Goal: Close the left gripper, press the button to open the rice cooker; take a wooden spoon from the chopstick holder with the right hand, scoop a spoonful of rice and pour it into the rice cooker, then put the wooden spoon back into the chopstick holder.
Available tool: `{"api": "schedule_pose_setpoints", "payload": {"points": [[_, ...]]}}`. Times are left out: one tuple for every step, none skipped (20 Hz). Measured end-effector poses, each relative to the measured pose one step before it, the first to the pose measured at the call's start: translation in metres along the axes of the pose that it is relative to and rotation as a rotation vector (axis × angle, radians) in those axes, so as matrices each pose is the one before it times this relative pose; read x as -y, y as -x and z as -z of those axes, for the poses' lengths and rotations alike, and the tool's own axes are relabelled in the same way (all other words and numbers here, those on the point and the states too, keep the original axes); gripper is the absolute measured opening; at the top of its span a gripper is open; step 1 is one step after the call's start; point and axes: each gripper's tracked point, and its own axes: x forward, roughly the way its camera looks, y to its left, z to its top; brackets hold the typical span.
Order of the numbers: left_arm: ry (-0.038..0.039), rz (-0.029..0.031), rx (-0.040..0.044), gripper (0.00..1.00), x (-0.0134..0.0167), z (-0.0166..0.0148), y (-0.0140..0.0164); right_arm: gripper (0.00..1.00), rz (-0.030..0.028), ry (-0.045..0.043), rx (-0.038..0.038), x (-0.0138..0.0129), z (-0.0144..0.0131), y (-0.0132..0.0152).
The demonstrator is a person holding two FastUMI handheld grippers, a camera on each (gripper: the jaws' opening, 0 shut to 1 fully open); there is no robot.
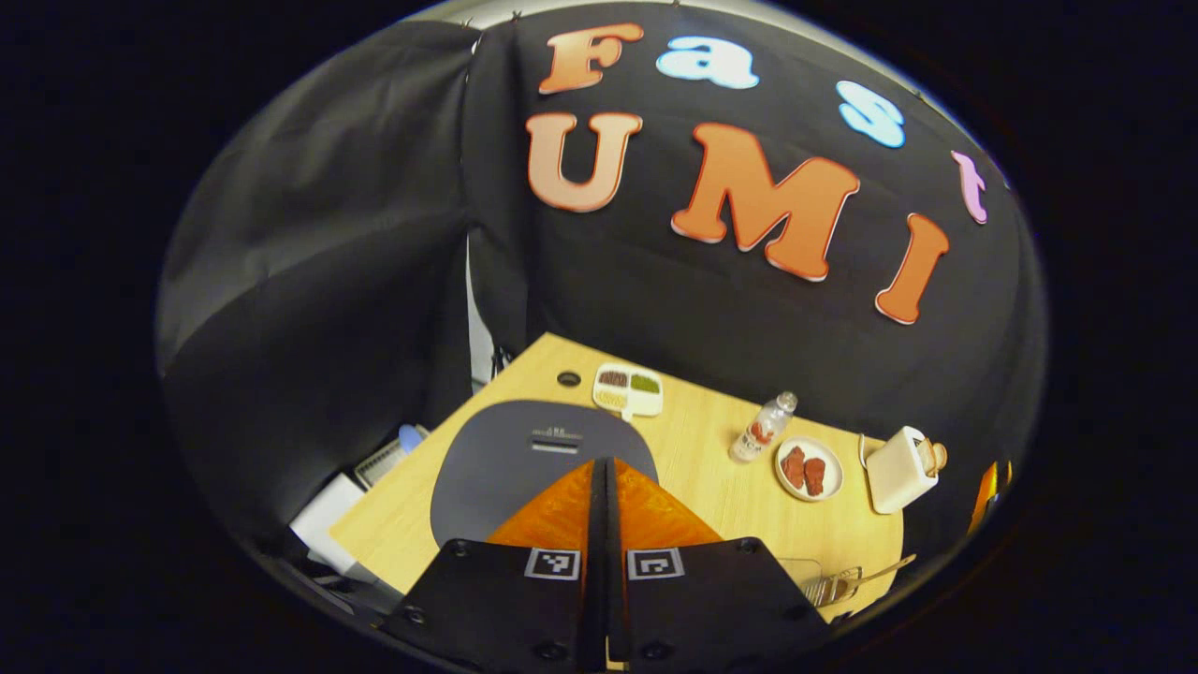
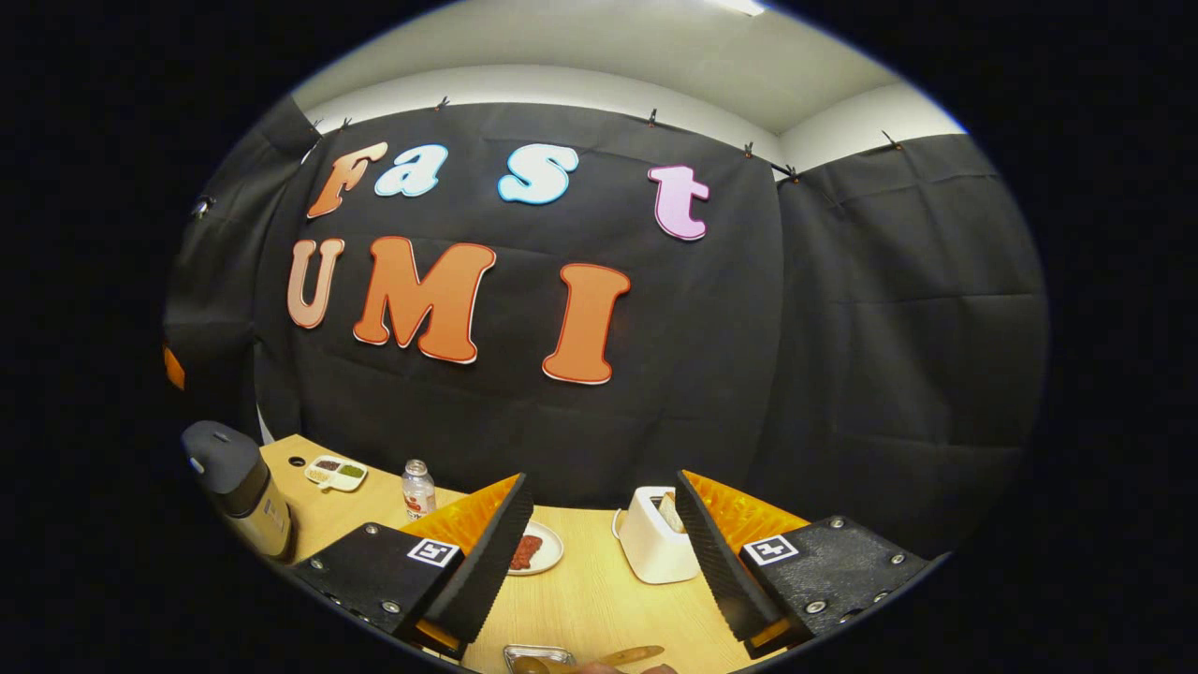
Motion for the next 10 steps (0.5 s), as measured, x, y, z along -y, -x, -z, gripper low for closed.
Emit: {"api": "schedule_pose_setpoints", "payload": {"points": [[0.02068,-0.00679,-0.06693,0.05,-0.00559,0.01152,-0.00444,0.95,0.00101,0.00498,-0.01332,-0.00030,0.00566,-0.00126],[0.01864,-0.00664,-0.05211,0.05,-0.00591,0.00818,-0.00652,0.95,0.00406,0.00600,-0.01540,0.00158,0.00632,-0.00023],[0.00973,-0.00771,-0.05421,0.05,-0.00332,0.00831,-0.00859,0.94,0.00737,0.00570,-0.01039,0.00293,0.00458,0.00036],[0.01059,-0.00938,-0.04193,0.05,-0.00638,0.00700,-0.00497,0.94,0.00601,0.00350,-0.00959,0.00224,0.00410,0.00102],[0.00711,-0.00470,-0.04603,0.05,-0.00364,0.00728,-0.00484,0.94,0.00401,0.00162,-0.00881,0.00153,0.00475,0.00084],[0.00815,-0.00881,-0.03911,0.05,-0.00553,0.00868,-0.00596,0.94,0.00693,-0.00089,-0.01294,0.00224,0.00537,-0.00006],[0.01975,0.01250,-0.03481,0.05,0.00024,0.00564,-0.00381,0.94,0.00295,-0.00316,-0.01712,0.00014,0.00637,-0.00080],[0.01793,0.00818,-0.03210,0.05,0.00014,0.00636,-0.00181,0.94,0.00447,-0.00300,-0.01619,0.00096,0.00592,-0.00014],[0.00579,-0.01340,-0.01718,0.05,-0.00491,0.00322,-0.00518,0.94,0.00499,-0.00227,-0.01512,0.00194,0.00534,0.00012],[0.00247,-0.01457,-0.01347,0.05,-0.00493,0.00422,-0.00834,0.94,0.00122,0.00088,-0.01758,0.00116,0.00685,-0.00053]]}}
